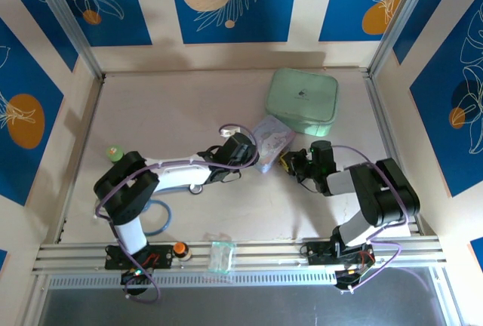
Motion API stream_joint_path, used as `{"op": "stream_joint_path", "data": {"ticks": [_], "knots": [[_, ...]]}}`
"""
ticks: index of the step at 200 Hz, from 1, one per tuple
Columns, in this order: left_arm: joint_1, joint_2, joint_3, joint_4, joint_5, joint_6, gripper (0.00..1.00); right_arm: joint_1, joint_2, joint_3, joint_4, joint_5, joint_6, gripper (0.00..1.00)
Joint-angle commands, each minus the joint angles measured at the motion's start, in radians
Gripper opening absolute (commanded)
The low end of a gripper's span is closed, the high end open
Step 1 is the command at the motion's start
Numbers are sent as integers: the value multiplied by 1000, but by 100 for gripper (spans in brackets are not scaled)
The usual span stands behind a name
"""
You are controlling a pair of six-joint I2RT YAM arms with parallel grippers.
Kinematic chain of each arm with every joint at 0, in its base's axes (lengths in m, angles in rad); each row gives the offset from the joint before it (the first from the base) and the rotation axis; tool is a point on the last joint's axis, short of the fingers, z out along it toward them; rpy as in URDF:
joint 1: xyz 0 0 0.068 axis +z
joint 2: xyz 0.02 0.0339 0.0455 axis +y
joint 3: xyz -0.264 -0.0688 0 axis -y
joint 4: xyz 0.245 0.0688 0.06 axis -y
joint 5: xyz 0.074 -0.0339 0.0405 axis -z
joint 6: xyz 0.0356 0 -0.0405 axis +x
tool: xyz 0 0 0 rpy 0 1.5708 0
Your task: Unlock the padlock with the key
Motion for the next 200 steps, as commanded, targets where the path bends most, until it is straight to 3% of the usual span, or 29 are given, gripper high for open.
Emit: {"op": "stream_joint_path", "data": {"ticks": [1,23,45,72,102,128,141,177,200], "knots": [[23,62,-75,-283,-28,55,40,-14,58,14,-57,50,34,0],[36,62,-73,-280,-26,58,40,-6,33,-13,-121,88,-13,0],[34,-3,-57,-302,-104,133,43,11,10,11,-225,71,-92,0],[33,-78,18,-327,-197,317,62,83,-13,27,-329,85,-165,0],[8,-130,74,-253,-238,611,85,102,-6,-24,-273,102,-165,0],[-65,-83,135,-188,-157,922,94,99,21,-24,-236,74,-163,0],[-84,-51,138,-152,-137,1017,95,102,22,-22,-239,73,-165,0],[-85,25,206,-214,-88,1126,99,104,20,-38,-234,71,-166,0],[-88,77,273,-299,-25,1127,99,102,26,-48,-219,68,-165,0]]}}
